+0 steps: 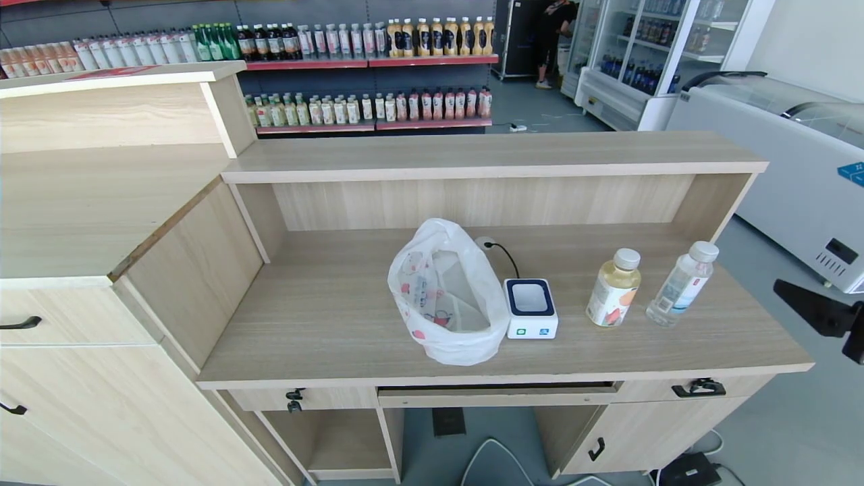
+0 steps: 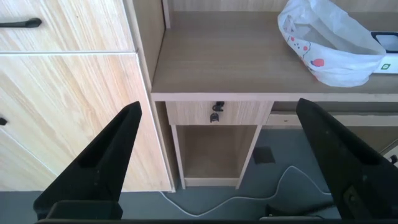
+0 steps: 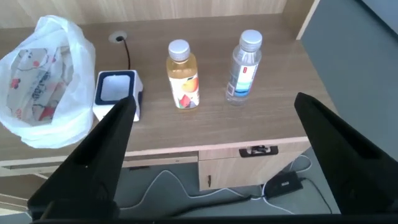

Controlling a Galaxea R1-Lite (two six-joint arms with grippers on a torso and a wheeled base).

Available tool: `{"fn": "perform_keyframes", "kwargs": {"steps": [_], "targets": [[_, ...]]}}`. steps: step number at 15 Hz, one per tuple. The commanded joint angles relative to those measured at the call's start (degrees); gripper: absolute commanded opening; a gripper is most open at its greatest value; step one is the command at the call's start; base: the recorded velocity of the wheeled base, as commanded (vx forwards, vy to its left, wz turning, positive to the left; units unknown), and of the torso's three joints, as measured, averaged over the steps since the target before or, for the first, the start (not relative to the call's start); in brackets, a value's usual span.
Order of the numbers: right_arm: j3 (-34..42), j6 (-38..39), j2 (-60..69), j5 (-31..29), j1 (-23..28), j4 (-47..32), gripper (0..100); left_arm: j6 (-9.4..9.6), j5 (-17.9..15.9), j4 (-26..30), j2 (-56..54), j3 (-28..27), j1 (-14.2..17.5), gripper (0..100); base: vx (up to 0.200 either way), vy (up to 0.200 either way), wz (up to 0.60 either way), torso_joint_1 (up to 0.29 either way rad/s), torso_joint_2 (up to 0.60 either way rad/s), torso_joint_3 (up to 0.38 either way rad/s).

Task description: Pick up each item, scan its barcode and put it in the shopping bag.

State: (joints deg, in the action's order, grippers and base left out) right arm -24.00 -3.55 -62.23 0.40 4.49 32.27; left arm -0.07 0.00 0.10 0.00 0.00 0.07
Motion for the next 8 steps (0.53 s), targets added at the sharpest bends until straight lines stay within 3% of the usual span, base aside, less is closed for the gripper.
{"fn": "perform_keyframes", "kwargs": {"steps": [1,4,8], "targets": [[-1.1,-1.9,-21.8,0.2,2.5,12.8,100,-0.01,0.0,0.0,0.1,0.0,0.0,100,0.000,0.000,0.00,0.000,0.00,0.000],[-2.7,-3.5,-33.9,0.1,2.5,22.0,100,-0.01,0.0,0.0,0.1,0.0,0.0,100,0.000,0.000,0.00,0.000,0.00,0.000],[-9.5,-3.6,-44.1,-0.1,2.4,22.6,100,-0.01,0.0,0.0,0.1,0.0,0.0,100,0.000,0.000,0.00,0.000,0.00,0.000]]}}
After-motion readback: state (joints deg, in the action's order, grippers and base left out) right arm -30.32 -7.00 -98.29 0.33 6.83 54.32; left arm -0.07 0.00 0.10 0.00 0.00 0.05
